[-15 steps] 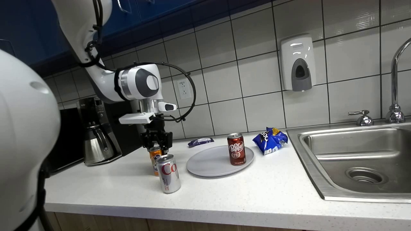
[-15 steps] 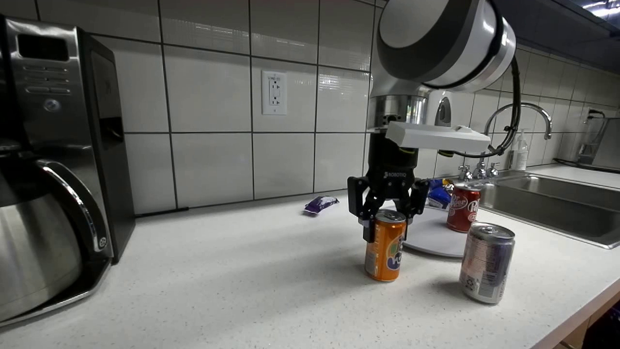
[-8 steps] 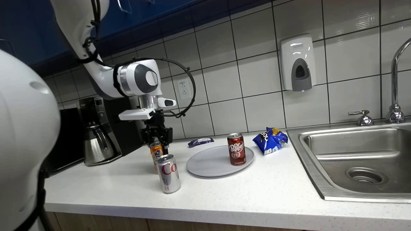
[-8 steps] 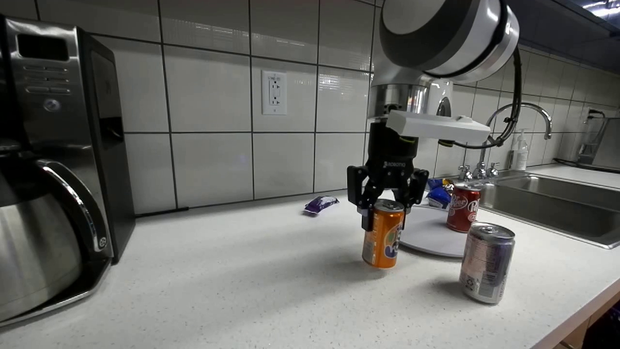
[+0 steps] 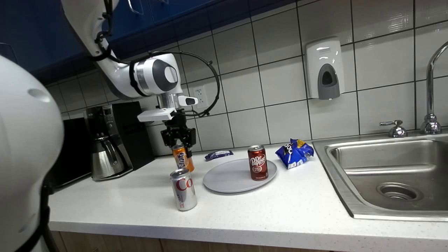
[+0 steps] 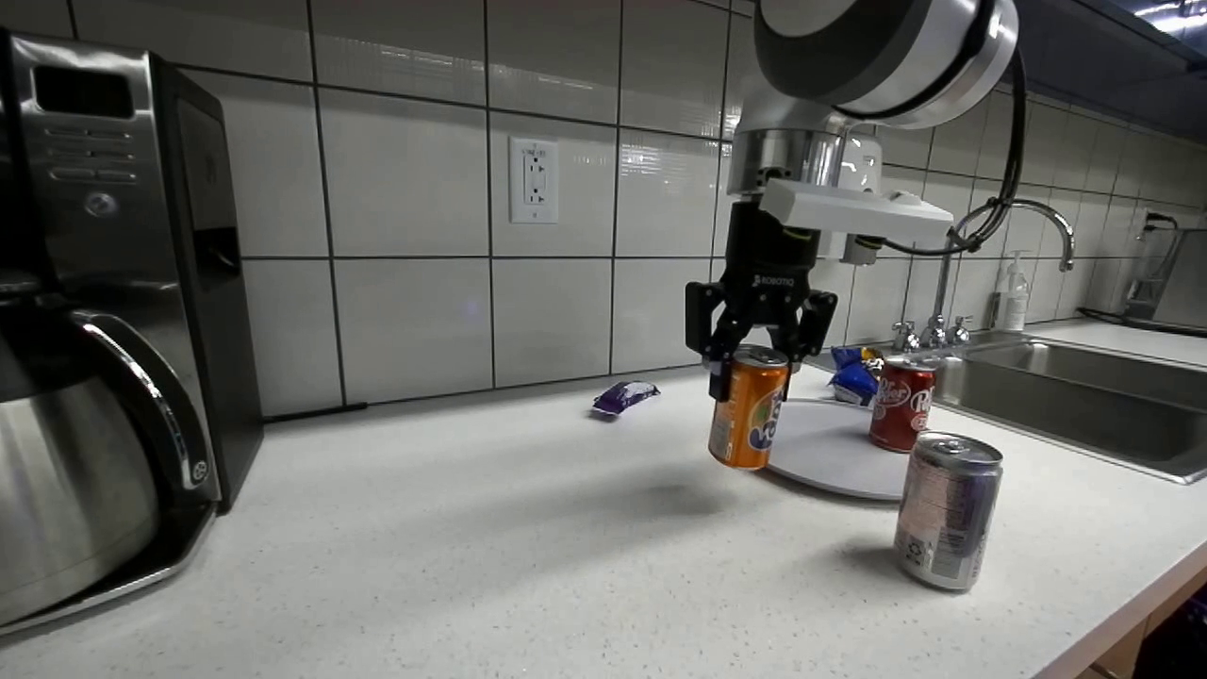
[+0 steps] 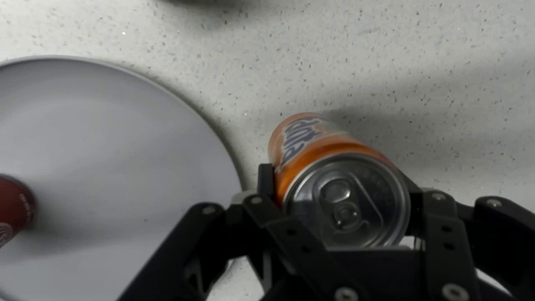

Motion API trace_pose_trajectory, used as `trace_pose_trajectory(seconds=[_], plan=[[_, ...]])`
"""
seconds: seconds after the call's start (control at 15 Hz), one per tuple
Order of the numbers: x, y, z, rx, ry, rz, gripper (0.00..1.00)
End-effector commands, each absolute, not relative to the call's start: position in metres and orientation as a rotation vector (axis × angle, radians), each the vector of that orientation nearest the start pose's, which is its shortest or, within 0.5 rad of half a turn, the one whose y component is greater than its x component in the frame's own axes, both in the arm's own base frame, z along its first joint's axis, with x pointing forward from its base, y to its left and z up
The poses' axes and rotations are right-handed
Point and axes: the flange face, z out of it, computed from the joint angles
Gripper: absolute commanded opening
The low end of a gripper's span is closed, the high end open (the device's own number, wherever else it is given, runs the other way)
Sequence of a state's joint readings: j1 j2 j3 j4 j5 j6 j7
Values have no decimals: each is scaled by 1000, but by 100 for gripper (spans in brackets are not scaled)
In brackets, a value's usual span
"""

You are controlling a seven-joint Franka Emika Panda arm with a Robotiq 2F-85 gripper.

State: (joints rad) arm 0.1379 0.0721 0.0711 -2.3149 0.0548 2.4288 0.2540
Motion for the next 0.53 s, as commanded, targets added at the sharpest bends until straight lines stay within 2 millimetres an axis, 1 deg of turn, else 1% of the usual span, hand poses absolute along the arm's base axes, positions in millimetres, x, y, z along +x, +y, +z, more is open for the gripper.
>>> trace_pose_trajectory(seconds=[0.0, 0.27, 0.47], plan=[[525, 89, 334, -3111, 198, -95, 38], [541, 63, 339, -3120, 270, -148, 38], [548, 45, 336, -3129, 328, -154, 38]])
